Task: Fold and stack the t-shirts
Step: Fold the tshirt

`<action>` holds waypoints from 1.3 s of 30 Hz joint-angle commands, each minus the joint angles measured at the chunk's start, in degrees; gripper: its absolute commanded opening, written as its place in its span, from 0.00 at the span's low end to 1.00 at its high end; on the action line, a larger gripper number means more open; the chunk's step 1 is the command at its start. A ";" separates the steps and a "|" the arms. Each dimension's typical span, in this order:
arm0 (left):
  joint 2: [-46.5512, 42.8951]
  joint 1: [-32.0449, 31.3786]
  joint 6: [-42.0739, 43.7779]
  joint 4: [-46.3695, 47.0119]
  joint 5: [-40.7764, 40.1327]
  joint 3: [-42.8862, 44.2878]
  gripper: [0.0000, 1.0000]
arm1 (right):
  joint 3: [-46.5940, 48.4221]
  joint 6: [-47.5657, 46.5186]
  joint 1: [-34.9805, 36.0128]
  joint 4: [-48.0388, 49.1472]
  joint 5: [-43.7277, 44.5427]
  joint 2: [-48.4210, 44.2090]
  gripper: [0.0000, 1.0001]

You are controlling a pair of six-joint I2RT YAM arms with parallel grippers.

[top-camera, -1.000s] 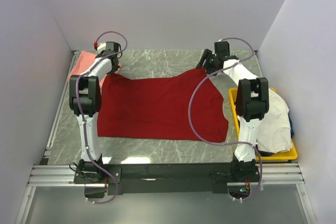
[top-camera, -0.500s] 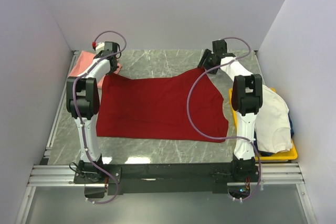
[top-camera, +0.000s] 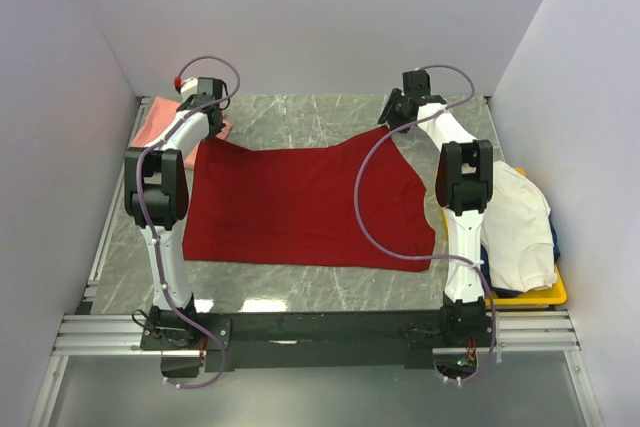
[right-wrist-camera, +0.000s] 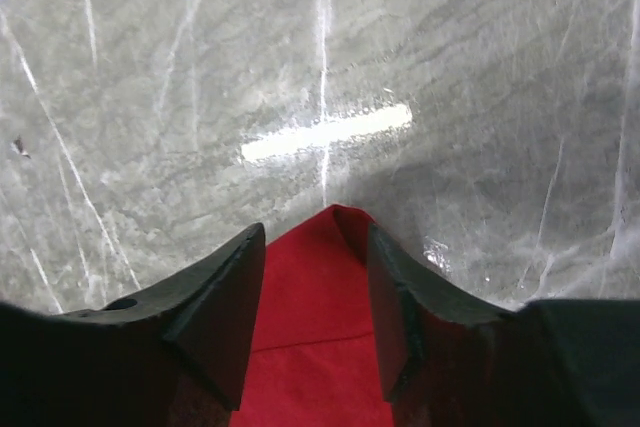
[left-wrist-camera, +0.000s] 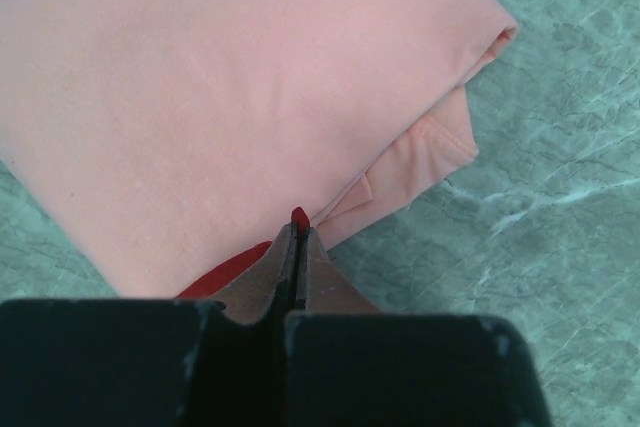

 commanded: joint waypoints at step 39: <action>-9.25 -0.28 -0.46 1.35 -1.43 -5.13 0.01 | -28.48 -0.10 -2.48 5.74 3.95 -29.89 0.00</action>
